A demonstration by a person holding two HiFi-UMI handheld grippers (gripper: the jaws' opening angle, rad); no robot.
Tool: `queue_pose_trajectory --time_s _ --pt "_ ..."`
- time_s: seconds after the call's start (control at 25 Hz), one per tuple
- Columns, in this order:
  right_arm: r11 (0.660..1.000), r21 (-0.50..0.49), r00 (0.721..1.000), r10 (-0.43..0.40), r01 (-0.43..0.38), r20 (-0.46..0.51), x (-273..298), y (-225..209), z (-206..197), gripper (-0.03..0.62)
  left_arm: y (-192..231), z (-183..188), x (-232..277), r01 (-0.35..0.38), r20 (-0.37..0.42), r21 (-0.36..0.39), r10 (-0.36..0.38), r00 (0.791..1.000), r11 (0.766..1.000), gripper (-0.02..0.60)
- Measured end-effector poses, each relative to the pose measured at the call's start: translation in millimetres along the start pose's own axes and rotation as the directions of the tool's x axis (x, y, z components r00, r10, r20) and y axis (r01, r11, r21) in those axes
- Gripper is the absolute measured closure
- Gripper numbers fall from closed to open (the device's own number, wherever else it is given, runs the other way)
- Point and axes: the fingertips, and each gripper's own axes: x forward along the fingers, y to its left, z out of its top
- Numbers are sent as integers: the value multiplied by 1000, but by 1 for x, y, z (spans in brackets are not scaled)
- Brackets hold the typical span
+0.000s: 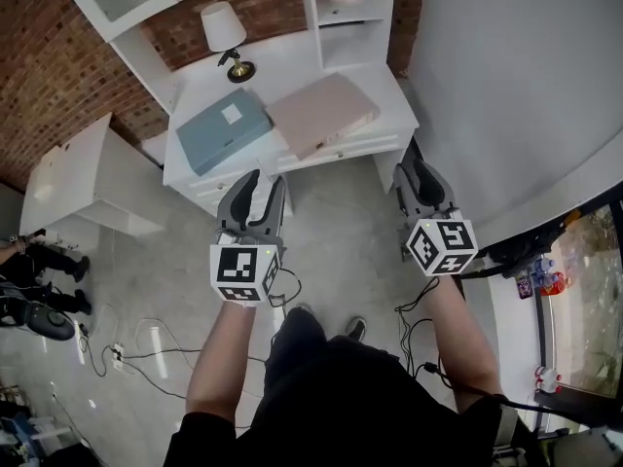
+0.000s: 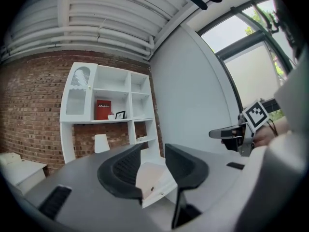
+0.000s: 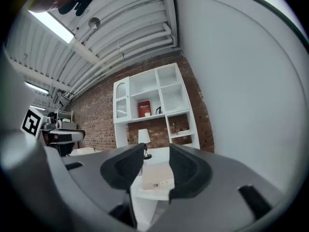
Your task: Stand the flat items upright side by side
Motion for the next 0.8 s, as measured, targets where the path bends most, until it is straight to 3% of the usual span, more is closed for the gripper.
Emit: queue_pose_trajectory --time_s 0.16,0.52,0.8 --pt "1000 -8 1000 12 -12 -9 18 1 -6 366 18 -20 12 -19 -55 -53 16 998 998 345" --pt "999 36 992 7 -3 -122 92 3 -41 367 74 -64 77 53 -100 -138 -67 993 989 344" --pt "996 70 982 -41 54 -186 162 -15 -44 364 122 -108 132 118 -164 -292 -171 971 949 344"
